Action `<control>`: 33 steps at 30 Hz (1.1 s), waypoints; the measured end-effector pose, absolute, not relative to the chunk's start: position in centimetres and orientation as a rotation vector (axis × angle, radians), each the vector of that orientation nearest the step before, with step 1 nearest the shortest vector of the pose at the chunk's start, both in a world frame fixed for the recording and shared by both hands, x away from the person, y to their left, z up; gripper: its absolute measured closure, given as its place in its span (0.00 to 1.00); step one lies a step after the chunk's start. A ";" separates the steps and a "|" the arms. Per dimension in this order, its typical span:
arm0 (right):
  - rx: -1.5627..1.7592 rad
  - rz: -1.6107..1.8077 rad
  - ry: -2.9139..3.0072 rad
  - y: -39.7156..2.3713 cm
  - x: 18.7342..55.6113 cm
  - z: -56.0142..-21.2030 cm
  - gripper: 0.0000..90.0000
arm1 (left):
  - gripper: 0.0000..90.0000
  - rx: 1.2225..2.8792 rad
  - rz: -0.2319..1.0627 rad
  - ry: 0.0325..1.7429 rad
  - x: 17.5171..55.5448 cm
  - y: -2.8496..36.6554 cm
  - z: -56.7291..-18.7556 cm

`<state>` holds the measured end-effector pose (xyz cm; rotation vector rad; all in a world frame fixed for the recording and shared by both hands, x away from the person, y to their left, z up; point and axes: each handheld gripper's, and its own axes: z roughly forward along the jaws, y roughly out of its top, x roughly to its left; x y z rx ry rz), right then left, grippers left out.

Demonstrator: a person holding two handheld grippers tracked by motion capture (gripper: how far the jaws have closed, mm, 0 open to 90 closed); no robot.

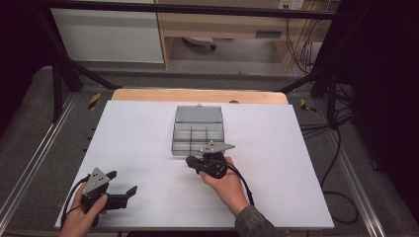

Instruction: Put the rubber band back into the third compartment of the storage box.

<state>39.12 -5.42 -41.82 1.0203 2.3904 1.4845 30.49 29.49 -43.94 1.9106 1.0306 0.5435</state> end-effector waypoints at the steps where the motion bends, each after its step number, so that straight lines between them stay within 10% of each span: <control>1: 1.022 1.494 2.389 -5.4 39.1 -41.6 0.93 | 0.07 1.911 0.544 1.030 30.5 29.5 -43.9; 33: 1.206 1.662 2.139 -7.8 46.6 -38.2 0.93 | 0.06 1.901 0.532 1.037 30.6 29.5 -44.0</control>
